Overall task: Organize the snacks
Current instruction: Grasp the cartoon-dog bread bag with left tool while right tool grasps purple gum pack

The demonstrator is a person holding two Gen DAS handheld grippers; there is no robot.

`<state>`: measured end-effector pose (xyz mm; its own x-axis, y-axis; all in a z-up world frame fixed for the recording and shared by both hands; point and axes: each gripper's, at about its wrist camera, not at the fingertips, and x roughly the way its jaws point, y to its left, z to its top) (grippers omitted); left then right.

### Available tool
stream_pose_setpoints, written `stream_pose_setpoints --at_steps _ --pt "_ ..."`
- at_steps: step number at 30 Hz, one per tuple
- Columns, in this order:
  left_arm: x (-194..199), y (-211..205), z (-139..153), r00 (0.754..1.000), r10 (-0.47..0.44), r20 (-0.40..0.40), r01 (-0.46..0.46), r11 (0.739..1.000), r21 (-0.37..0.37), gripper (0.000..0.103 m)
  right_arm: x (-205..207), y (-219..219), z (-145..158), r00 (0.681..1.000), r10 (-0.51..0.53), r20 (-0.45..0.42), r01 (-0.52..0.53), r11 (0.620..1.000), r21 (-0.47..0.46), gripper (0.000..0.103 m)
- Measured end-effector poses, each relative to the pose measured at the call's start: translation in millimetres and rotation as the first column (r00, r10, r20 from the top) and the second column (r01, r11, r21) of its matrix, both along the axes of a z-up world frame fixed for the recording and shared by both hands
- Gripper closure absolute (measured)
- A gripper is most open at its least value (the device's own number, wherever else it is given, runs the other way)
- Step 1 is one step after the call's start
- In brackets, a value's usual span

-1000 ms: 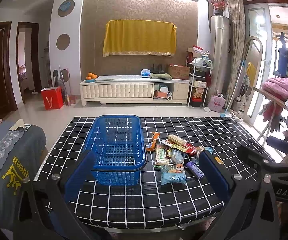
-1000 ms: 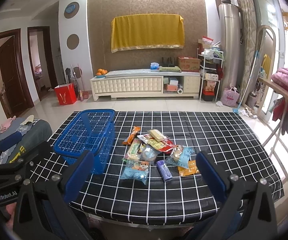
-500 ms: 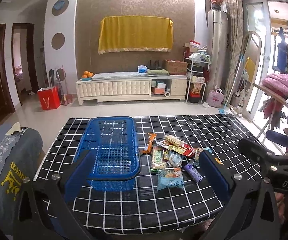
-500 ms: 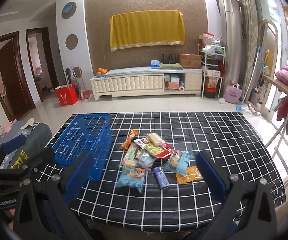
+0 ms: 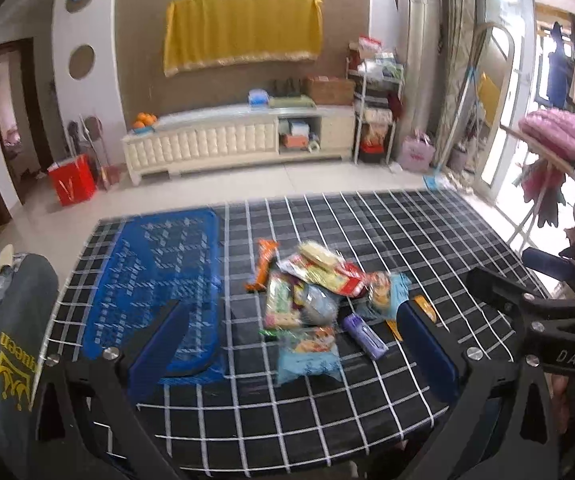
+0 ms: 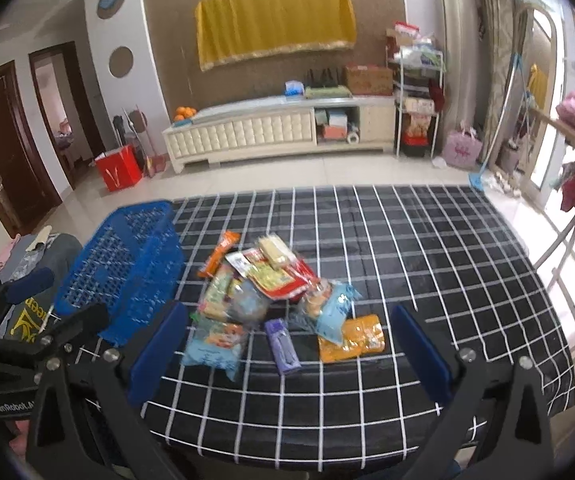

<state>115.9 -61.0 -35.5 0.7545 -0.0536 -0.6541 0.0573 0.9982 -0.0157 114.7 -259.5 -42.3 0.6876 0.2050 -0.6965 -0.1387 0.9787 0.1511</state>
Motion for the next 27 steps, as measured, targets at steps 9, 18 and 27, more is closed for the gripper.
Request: stream_pose_setpoints --at_steps 9,18,27 --pt "44.1 -36.3 -58.4 0.978 -0.052 -0.2 0.065 0.996 0.06 0.0 25.9 -26.5 -59.2 0.987 -0.031 -0.155 0.031 1.0 -0.003 0.0" --pt "82.8 -44.5 -120.4 0.927 -0.055 -0.37 0.081 0.995 0.057 0.0 50.5 -29.5 -106.1 0.967 -0.025 -0.255 0.022 1.0 -0.015 0.0" --pt "120.7 -31.3 -170.6 0.879 -0.036 -0.475 0.081 0.994 0.075 0.0 68.0 -18.8 -140.7 0.947 -0.02 -0.319 0.012 1.0 -0.028 0.0"
